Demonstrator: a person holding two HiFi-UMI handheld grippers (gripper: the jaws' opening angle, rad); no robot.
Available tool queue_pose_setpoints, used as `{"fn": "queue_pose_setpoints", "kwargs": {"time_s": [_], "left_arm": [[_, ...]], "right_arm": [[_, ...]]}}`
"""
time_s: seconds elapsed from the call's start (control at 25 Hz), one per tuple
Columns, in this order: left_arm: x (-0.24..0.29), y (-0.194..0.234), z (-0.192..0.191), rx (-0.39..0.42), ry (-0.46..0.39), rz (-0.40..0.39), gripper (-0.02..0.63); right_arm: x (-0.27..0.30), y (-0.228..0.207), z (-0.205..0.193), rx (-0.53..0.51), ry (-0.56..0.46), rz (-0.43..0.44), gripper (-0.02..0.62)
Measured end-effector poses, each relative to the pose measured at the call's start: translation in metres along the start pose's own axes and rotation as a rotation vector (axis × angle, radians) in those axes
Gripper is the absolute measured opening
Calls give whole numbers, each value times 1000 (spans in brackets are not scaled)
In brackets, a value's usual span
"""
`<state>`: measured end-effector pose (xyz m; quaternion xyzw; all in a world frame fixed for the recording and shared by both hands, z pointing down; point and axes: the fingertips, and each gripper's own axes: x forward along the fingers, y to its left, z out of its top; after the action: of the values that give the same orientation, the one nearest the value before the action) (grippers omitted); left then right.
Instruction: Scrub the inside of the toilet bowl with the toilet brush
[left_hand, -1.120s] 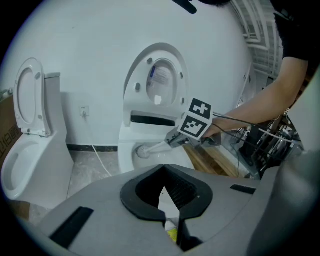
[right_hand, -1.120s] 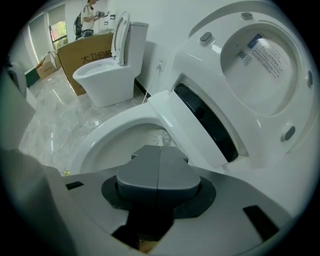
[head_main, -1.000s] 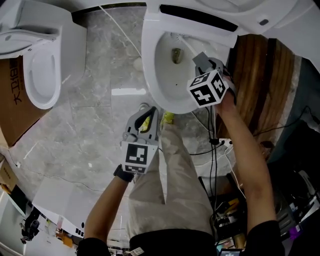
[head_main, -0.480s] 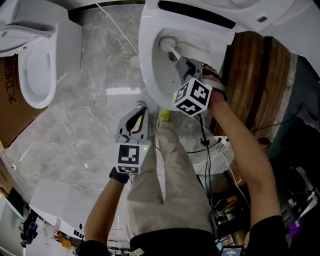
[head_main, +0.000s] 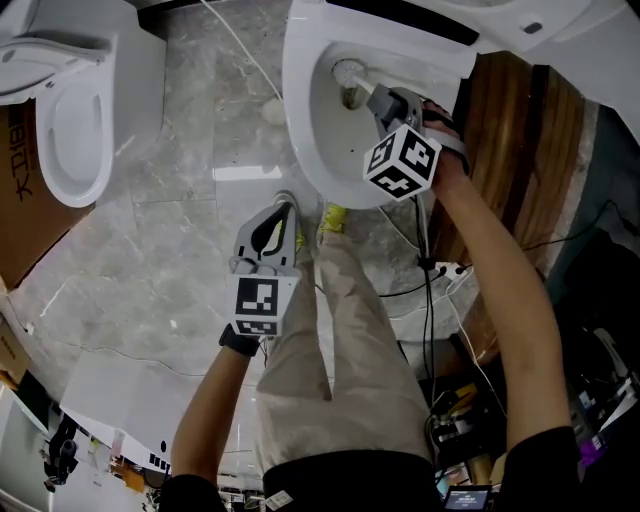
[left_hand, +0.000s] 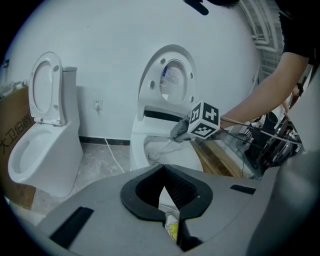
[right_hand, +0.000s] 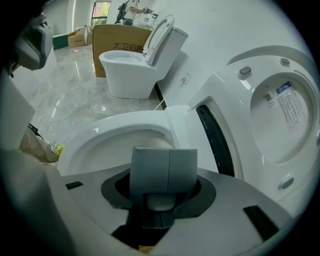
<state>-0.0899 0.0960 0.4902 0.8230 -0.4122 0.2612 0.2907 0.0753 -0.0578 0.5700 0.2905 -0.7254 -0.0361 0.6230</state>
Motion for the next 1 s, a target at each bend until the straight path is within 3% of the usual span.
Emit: {"fn": "queue_pose_setpoints", "kwargs": {"time_s": [0.52,0.64,1.0], "left_arm": [[-6,0,-3,21,17,15,17],[-2,-7,-7,-13,23,11,17],[8,-34,8,11,37,-38,17]], "right_arm": [[-2,-19,-43,63,95,-26,167],[-4,-24,-62,124,140,-16,170],[-23,-18,-121,298,240,25,175]]}}
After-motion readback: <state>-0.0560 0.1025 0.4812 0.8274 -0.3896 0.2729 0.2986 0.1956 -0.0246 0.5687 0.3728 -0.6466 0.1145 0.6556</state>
